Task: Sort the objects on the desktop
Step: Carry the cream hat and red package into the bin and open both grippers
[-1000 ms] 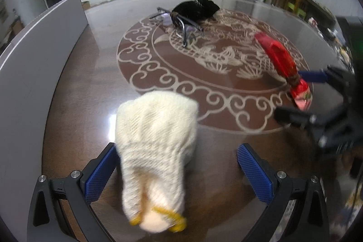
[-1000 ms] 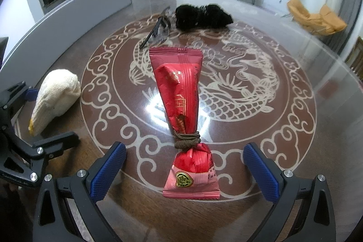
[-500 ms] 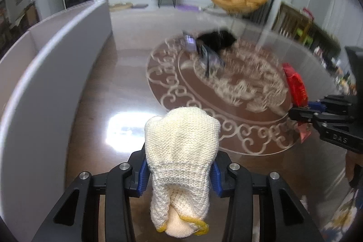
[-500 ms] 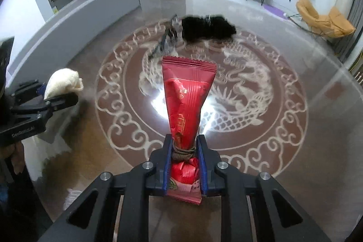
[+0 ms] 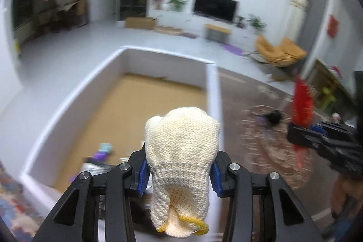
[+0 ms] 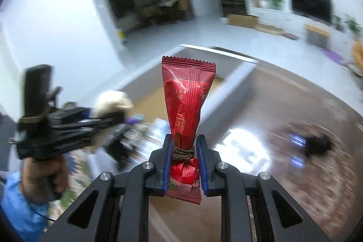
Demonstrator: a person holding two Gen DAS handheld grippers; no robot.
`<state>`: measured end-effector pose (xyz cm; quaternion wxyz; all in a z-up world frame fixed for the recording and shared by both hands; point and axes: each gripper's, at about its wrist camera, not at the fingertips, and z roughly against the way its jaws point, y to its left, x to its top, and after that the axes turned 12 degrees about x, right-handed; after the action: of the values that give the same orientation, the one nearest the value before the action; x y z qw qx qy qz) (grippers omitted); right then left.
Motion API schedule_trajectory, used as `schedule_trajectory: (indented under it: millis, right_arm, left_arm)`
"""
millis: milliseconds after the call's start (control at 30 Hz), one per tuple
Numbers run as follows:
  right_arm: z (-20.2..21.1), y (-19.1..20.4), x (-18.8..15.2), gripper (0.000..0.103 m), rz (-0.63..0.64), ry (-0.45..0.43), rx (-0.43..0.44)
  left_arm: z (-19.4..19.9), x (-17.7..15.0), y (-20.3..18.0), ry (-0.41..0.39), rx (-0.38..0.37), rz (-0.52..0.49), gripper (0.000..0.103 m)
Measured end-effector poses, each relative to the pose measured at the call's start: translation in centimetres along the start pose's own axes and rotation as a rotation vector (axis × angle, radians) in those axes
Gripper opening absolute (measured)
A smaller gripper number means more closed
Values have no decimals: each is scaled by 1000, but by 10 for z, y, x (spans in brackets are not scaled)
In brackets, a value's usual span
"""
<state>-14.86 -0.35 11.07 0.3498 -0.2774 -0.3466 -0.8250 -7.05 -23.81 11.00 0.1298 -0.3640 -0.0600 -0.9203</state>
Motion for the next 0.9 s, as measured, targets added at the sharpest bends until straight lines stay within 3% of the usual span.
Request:
schedule_trajectory:
  millis: [167,233,267,300,333,400,533,700,800,900]
  right_arm:
    - [-95,58,15,22,77,122,68]
    - [-139,67,9,26,85,214,37]
    - [-152,67,5,40,84,243,18]
    - [-173,66,0,52,81,289,-17]
    - [-183,65,-4,73,81,307,-39]
    - [-189,63,-9,77,86,296,-84]
    - [-157,58,-12,87,64,146,-53]
    - [-90,33,-15,97,65,-52,-115]
    - [-59,7,-31,101,57,-100,-179]
    - [-32,-37,-66,101,18,-90,-283]
  left_arm:
    - [-45,-14,46,116,108,-14,44]
    - [-67,-26,58,188,137,-26,54]
    - [-74,-32,60,213,156,-27,59]
    - [-81,-37,64,232,178,-25,73]
    - [-85,-43,68,235,199,-18,86]
    - [-84,-51,77,203,229,5,89]
    - [-65,-57,81,110,231,60,90]
    - [-31,-54,63,-29,225,93,90]
    - [-6,-49,29,-93,165,70,91]
    - [15,-55,-12,-137,80,25,102]
